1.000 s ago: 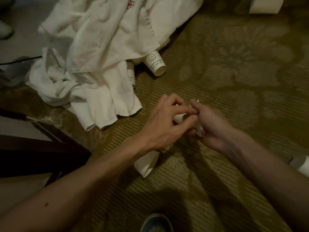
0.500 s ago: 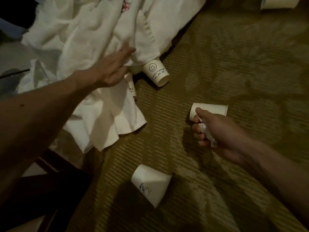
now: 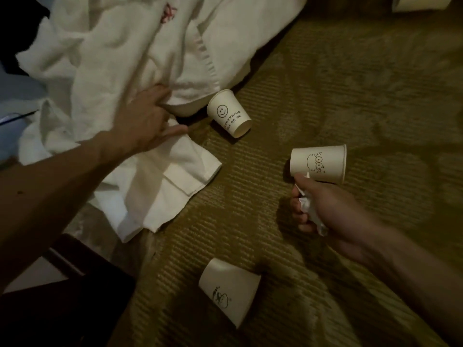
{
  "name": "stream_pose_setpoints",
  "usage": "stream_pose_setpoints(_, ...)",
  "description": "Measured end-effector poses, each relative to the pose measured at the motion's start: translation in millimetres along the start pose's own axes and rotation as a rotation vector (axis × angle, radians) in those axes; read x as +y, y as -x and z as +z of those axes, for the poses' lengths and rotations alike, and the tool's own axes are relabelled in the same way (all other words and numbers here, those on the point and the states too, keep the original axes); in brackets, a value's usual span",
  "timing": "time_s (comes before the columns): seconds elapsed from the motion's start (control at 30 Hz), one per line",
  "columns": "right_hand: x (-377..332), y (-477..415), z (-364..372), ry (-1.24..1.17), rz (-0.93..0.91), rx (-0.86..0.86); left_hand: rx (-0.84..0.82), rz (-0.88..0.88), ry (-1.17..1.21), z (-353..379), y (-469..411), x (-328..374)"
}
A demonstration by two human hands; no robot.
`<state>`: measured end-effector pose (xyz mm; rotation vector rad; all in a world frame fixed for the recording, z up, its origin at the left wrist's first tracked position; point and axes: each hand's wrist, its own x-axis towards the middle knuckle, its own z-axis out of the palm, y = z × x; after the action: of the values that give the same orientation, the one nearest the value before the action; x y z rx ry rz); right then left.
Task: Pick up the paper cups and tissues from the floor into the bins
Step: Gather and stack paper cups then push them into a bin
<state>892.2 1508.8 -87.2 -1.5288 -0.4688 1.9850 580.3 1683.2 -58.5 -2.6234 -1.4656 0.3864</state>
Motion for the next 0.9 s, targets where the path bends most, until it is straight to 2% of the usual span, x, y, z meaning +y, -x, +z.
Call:
stream_pose_setpoints(0.07, 3.0, -1.9, -0.6, 0.009, 0.01, -0.005, 0.02, 0.065, -0.081, -0.3, 6.8, -5.7)
stream_pose_setpoints(0.17, 6.6, -2.7, -0.6, 0.045, 0.029, -0.01, -0.02, 0.065, -0.121, -3.7, 8.1, -11.0)
stream_pose_setpoints(0.23, 8.9, -2.9, -0.1, 0.052, 0.041, -0.003, -0.176, 0.041, -0.206, -7.7, 12.6, -9.6)
stream_pose_setpoints(0.33, 9.0, -2.7, 2.8, 0.016, 0.04, -0.018, -0.359, 0.047, -0.559, -3.6, 24.8, -2.2)
stream_pose_setpoints(0.37, 8.8, -2.8, 3.6, 0.004, 0.038, -0.028, -0.354, 0.056, -0.605, 0.6, 28.9, 1.7)
stream_pose_setpoints(0.43, 8.8, -2.8, 3.8, 0.002, 0.032, -0.039, -0.299, 0.117, -0.552, 6.7, 33.2, 11.9)
stream_pose_setpoints(0.53, 9.2, -2.2, 2.8, 0.003, 0.025, -0.043, -0.328, 0.17, -0.307, 13.6, 36.1, 27.4)
stream_pose_setpoints(0.67, 6.7, -1.9, 5.8, 0.022, 0.024, -0.012, -0.432, -0.071, 0.418, 2.6, 38.5, 51.0)
stream_pose_setpoints(0.8, 5.5, -1.7, 8.4, 0.048, 0.002, 0.002, -0.281, -0.152, 0.914, -21.2, 34.7, 94.7)
stream_pose_setpoints(0.9, 5.3, -1.8, 8.4, 0.069, -0.019, 0.039, -0.266, -0.111, 1.231, -43.6, 28.9, 142.4)
